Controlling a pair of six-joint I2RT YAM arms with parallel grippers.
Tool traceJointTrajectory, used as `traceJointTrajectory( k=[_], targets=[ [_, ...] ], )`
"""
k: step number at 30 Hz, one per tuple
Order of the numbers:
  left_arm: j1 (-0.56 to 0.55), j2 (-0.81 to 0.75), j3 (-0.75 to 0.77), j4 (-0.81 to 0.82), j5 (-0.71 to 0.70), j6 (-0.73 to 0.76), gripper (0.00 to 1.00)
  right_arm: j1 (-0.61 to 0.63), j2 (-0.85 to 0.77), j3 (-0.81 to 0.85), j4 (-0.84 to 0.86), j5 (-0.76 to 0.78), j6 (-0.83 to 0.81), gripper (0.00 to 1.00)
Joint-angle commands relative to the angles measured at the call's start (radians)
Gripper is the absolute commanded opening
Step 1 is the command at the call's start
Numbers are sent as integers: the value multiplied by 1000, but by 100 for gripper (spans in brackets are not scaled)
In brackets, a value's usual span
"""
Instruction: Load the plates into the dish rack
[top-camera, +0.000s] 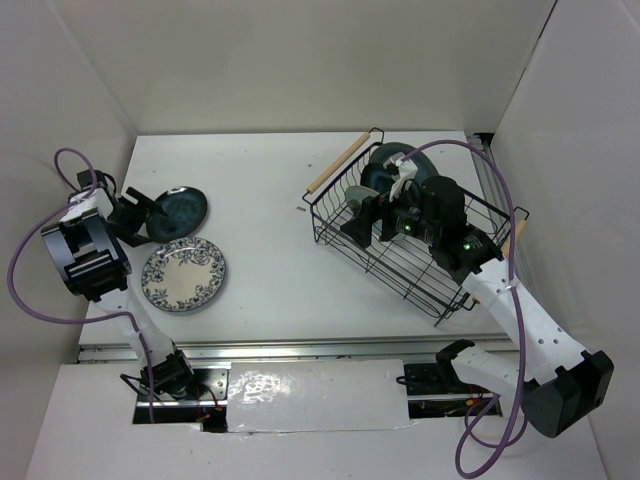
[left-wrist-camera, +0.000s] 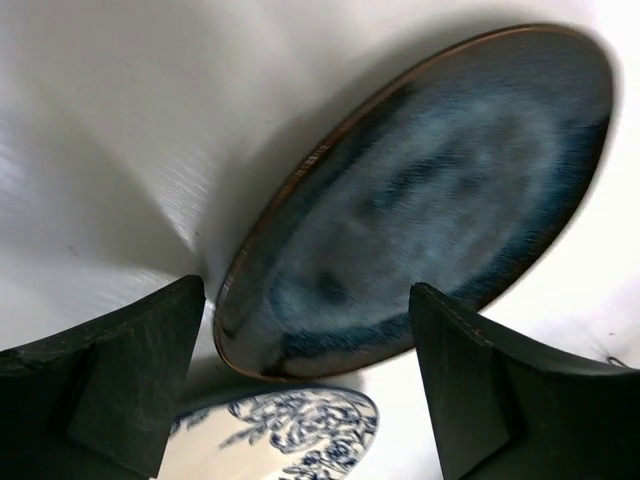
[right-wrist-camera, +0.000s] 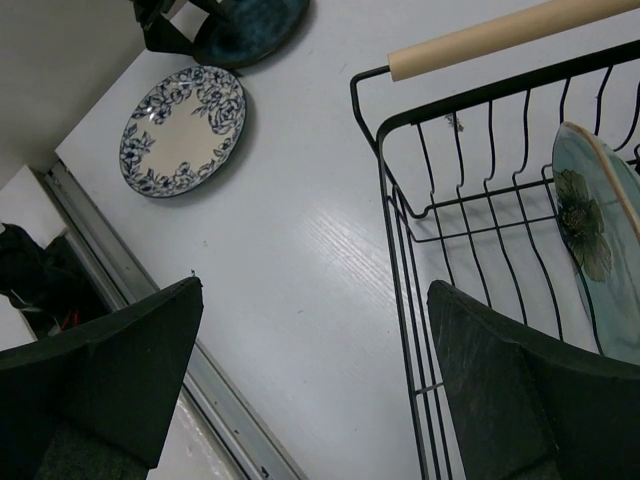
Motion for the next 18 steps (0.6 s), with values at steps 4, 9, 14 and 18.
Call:
traceJointTrajectory(
  k=[4, 9, 14, 18],
  targets=[
    [13, 70, -68, 107, 36, 42, 92, -11, -1, 12, -26, -28, -3, 100],
    [15, 70, -88, 154, 86, 30, 77, -14, 8, 23, -20, -47, 3, 100],
    [15, 58, -95, 187, 147, 24, 48, -14, 22, 37, -20, -54, 9, 100],
    [13, 42, -89, 179, 181, 26, 0, -14, 27, 32, -11, -59, 15, 100]
  ],
)
